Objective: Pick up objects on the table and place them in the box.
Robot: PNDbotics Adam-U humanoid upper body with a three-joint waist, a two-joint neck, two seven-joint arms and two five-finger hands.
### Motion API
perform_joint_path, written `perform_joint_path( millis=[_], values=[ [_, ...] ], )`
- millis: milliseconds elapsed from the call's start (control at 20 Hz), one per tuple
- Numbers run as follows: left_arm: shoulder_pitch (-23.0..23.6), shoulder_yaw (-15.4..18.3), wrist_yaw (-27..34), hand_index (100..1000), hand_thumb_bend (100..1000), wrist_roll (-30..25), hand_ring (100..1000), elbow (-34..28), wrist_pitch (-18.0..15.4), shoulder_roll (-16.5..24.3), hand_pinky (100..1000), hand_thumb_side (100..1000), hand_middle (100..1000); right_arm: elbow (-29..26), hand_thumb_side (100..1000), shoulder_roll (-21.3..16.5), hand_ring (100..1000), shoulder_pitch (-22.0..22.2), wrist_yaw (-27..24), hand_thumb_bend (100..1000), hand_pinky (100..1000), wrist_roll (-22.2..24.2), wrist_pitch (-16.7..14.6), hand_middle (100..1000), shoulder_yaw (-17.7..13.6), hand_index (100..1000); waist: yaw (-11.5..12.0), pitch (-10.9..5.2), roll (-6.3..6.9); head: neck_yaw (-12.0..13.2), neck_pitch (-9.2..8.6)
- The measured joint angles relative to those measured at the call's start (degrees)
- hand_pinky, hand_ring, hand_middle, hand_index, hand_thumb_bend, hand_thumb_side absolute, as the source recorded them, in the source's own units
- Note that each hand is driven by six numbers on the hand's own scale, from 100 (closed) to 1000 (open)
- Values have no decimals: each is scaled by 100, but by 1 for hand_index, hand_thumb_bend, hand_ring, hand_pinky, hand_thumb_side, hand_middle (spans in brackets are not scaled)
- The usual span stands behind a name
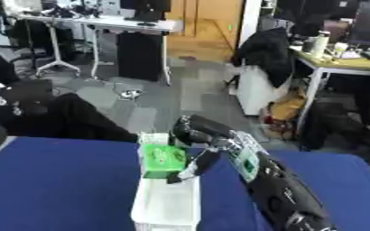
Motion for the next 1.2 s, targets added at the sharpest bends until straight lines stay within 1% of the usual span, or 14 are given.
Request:
perform_joint_path(
  millis=[50,100,200,250,350,450,500,600,650,700,750,800,850,1200],
  values=[
    [0,0,0,979,133,-2,961,0,-2,0,854,994,1000,-18,522,-17,100,5,-4,573,100,0,-1,194,1,407,0,0,0,0,0],
    [0,0,0,979,133,-4,962,0,-3,0,854,994,1000,-34,549,-28,107,17,-12,527,100,4,-5,200,4,417,0,0,0,0,0],
    [0,0,0,979,133,-13,962,0,-11,0,854,994,1000,-68,697,-46,241,25,-14,540,100,1,-10,304,15,507,0,0,0,0,0],
    [0,0,0,979,133,-15,962,0,-12,0,854,994,1000,-95,800,-47,344,25,3,569,100,-13,-10,409,16,603,0,0,0,0,0],
    [0,0,0,979,133,-18,962,0,-14,0,855,994,1000,-146,913,-51,465,40,72,560,100,-80,-14,534,17,712,0,0,0,0,0],
    [0,0,0,979,132,-25,962,0,-21,0,855,994,1000,-181,1000,-58,548,43,140,552,255,-172,-45,623,27,779,0,0,-1,2,0],
    [0,0,0,979,132,-28,962,0,-23,0,855,994,1000,-188,1000,-67,587,43,163,546,333,-200,-67,667,34,802,0,0,-1,3,0],
    [0,0,0,979,132,-33,962,0,-27,0,855,994,1000,-187,1000,-81,604,46,204,543,373,-192,-110,685,48,811,0,0,-1,24,0],
    [0,0,0,979,132,-35,962,0,-29,0,855,994,1000,-185,1000,-86,636,47,210,542,431,-168,-132,711,58,825,1,0,-1,39,0],
    [0,0,0,979,132,-40,962,0,-33,0,855,994,1000,-182,1000,-91,628,48,212,542,421,-139,-149,705,66,822,1,0,-1,45,0],
    [0,0,0,979,132,-41,962,0,-35,0,855,994,1000,-173,1000,-91,665,51,212,545,478,-107,-157,736,67,837,1,0,-1,45,0],
    [0,0,0,979,132,-43,962,0,-35,0,855,994,1000,-164,1000,-92,667,65,212,545,483,-78,-159,738,67,839,1,0,-2,46,0],
    [0,0,0,979,132,-45,962,0,-36,0,855,994,1000,-151,1000,-93,687,75,210,540,519,-47,-156,751,67,848,1,0,-2,47,0],
    [0,0,0,979,131,-82,962,0,-37,0,856,994,1000,-153,1000,-102,681,99,199,520,536,64,-59,746,65,843,1,0,-2,51,0]
  ],
)
